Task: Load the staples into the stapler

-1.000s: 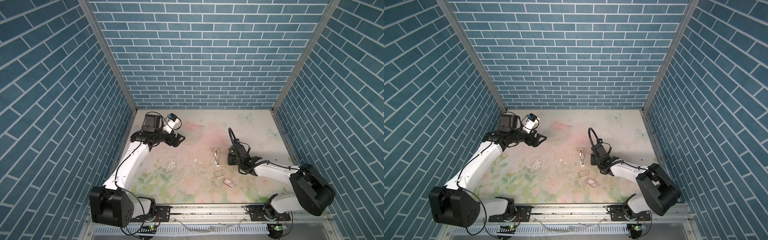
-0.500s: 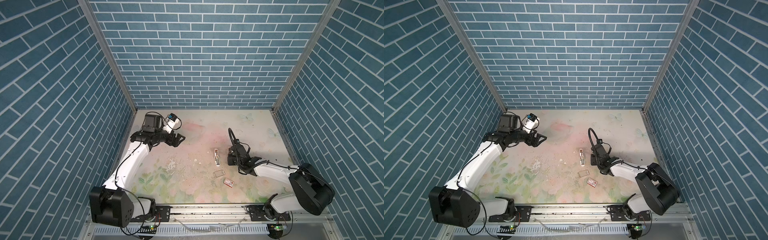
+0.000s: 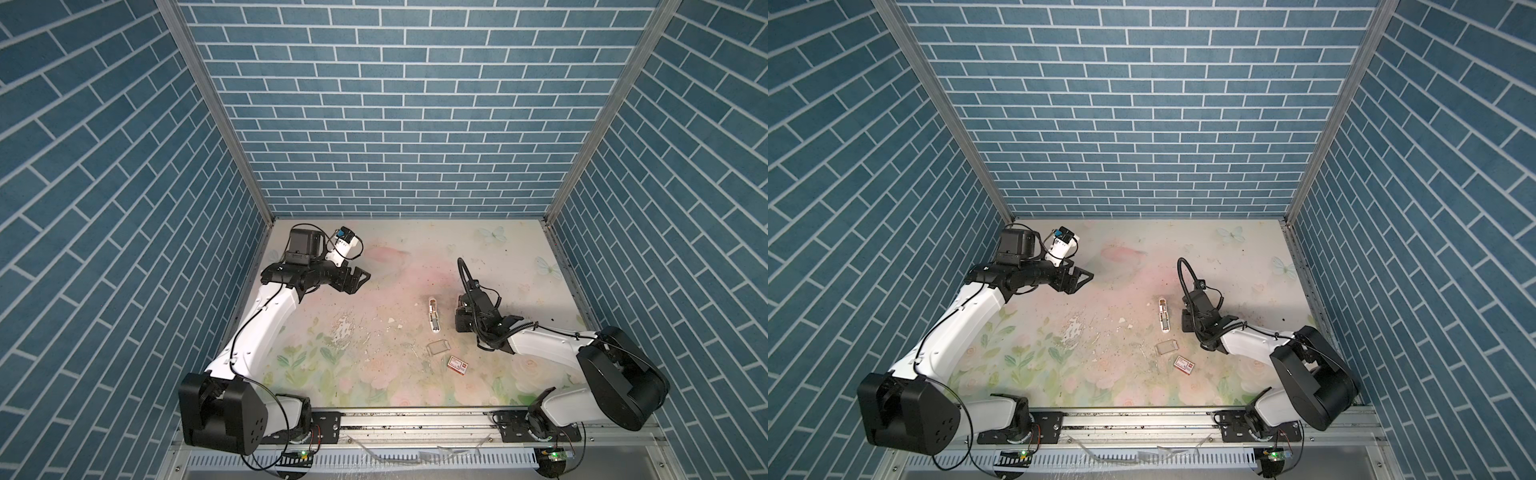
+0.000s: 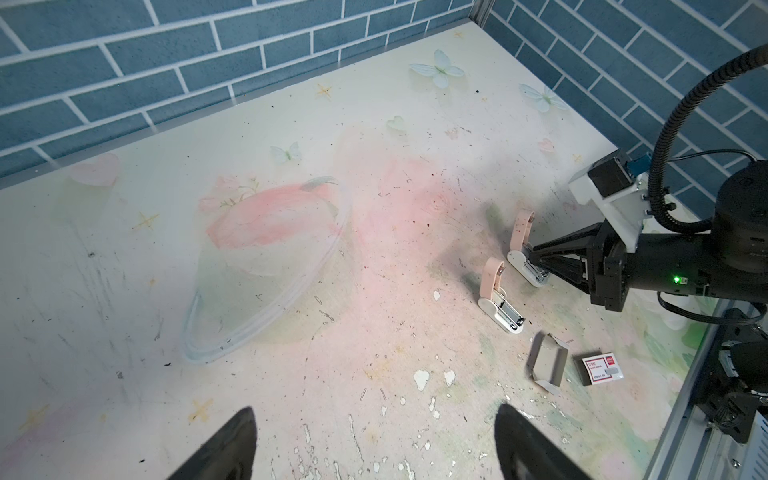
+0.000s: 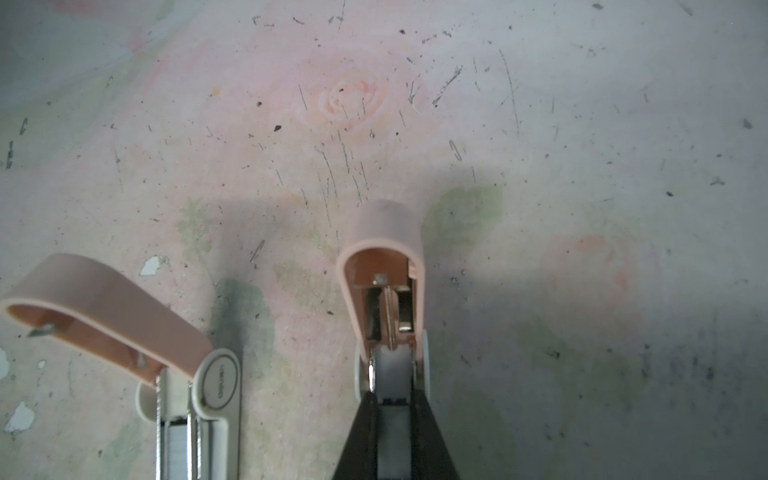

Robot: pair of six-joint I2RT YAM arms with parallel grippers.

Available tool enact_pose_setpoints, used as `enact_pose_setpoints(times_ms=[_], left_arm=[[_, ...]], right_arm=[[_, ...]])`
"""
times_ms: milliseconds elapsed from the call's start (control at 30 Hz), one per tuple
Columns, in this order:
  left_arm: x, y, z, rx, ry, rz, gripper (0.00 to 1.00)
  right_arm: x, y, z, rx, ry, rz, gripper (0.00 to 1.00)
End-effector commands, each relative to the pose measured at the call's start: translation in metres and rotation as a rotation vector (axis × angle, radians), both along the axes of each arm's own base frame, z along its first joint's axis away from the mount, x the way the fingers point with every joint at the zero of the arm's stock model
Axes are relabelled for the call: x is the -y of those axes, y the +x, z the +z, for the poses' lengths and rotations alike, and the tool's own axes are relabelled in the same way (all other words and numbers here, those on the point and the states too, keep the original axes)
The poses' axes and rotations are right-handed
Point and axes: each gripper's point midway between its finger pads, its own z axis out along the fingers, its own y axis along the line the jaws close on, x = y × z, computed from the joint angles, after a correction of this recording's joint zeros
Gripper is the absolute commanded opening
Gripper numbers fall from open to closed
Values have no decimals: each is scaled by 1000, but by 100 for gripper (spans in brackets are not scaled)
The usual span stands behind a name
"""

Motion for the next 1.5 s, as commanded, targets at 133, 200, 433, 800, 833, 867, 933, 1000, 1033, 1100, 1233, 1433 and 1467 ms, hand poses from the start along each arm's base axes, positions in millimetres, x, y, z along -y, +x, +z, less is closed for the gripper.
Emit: enact_pose_setpoints(times_ms=[133,200,433,800,833,867,933,1000,1033,1100,1233,1433,1467], left_arm=[[-2,0,-4,-2,3,2,90],[-3,0,-4,-1,2,4,90],[-2,0,-4,1,1,2,90],[-2,-1,-3,4,-1,1,91],[-2,-1,-3,4,-2,1,90],[-2,-1,-4,3,-1,2,90],[-2,-1,-4,4,0,2,91],[-2,-1,-4,2,-1,3,91],[-2,-1,-4,4,0,3,90],[-2,-1,-4,3,0,3,91],[-2,-1,-3,5,-1,2,91],[-2,-2,-3,9,0,1,91],[-2,-2,-3,8,-1,2,91]], right_arm=[[9,-8,-7,-22,1,-34,11],[9,-8,-5,-19,8,-33,11],[7,-9,0,-27,25,-37,12],[7,-11,-3,-42,27,-41,15],[7,-11,-3,-42,25,-41,15],[8,-11,-3,-42,26,-43,15],[7,-11,-2,-41,29,-41,16],[8,-11,-2,-39,27,-42,17],[8,-11,-1,-38,28,-43,17],[8,-11,1,-35,29,-41,19],[7,-10,3,-33,26,-39,20],[6,-8,5,-31,25,-35,22],[6,-9,5,-32,25,-33,22]])
